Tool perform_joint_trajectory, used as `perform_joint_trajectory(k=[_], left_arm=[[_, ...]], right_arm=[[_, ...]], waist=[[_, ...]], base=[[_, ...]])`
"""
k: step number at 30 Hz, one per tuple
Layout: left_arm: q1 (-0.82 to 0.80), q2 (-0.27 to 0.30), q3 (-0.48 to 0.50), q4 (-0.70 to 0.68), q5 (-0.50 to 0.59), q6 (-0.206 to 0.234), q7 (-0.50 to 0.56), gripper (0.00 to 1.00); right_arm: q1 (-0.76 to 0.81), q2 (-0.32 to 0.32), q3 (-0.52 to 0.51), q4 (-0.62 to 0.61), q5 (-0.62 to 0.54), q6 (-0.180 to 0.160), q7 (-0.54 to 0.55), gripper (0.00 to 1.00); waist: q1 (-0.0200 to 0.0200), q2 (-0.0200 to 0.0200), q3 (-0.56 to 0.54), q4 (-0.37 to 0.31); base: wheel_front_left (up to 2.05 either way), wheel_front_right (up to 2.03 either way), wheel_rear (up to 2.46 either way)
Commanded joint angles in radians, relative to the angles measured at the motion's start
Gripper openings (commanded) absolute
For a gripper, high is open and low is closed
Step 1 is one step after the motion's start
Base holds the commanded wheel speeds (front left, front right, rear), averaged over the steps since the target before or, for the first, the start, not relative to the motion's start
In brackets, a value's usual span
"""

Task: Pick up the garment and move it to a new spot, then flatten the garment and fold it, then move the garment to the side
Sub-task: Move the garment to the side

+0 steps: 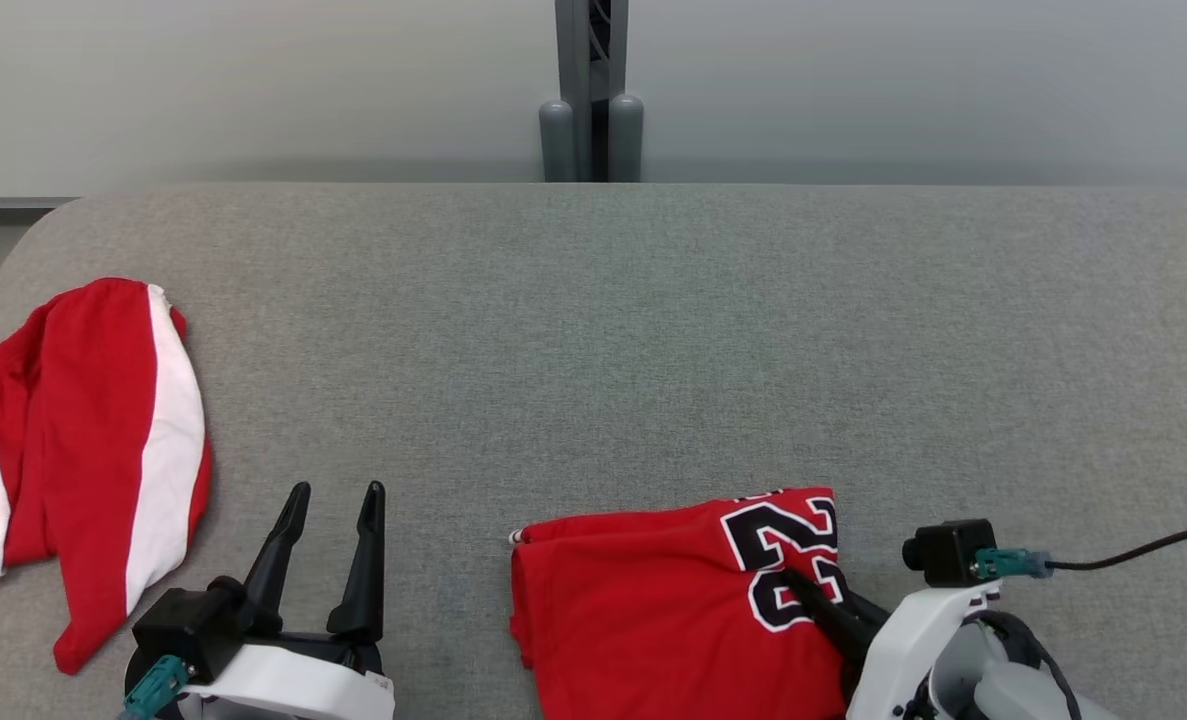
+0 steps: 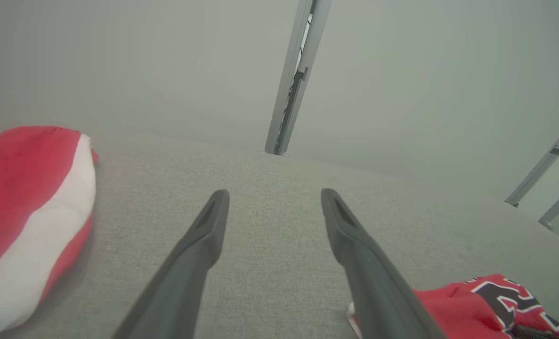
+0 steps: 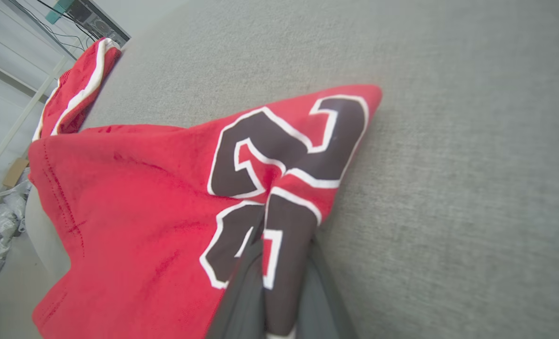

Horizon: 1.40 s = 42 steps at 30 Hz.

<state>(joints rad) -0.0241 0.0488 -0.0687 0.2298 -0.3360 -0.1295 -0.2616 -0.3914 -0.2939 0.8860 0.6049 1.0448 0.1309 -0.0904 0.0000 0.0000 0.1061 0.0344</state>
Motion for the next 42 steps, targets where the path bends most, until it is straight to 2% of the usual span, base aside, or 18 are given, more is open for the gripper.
perform_joint_trajectory(k=[1,12,15,21,32,42], left_arm=[[-0.012,0.004,-0.003,0.001,0.006,-0.001,-0.003,1.0],[-0.07,0.004,-0.072,-0.006,0.015,-0.001,-0.003,1.0],[-0.112,0.004,-0.102,-0.021,0.013,-0.001,-0.003,1.0],[-0.18,0.006,-0.17,-0.043,0.025,-0.001,-0.003,1.0],[-0.284,0.052,-0.247,-0.07,0.023,-0.001,-0.002,1.0],[-0.277,0.071,-0.244,-0.045,0.008,-0.001,0.003,1.0]], right_arm=[[-0.028,-0.025,0.008,0.015,-0.012,0.0,-0.017,0.0],[-0.186,-0.163,0.069,0.074,-0.037,0.0,-0.037,0.0],[-0.246,-0.236,0.058,0.09,-0.034,0.0,-0.047,0.0],[-0.332,-0.308,0.028,0.124,-0.04,0.0,-0.081,0.0],[-0.47,-0.379,-0.038,0.213,-0.101,0.0,-0.139,0.0],[-0.527,-0.4,-0.107,0.319,-0.191,0.0,-0.167,0.0]], waist=[[0.0,0.0,0.01,-0.016],[0.0,0.0,0.098,-0.108],[0.0,0.0,0.163,-0.139],[0.0,0.0,0.27,-0.178],[0.0,0.0,0.432,-0.234],[0.0,0.0,0.462,-0.221]], base=[[0.0,0.0,0.0],[0.0,0.0,0.0],[0.0,0.0,0.0],[0.0,0.0,0.0],[0.0,0.0,0.0],[0.0,0.0,0.0]])
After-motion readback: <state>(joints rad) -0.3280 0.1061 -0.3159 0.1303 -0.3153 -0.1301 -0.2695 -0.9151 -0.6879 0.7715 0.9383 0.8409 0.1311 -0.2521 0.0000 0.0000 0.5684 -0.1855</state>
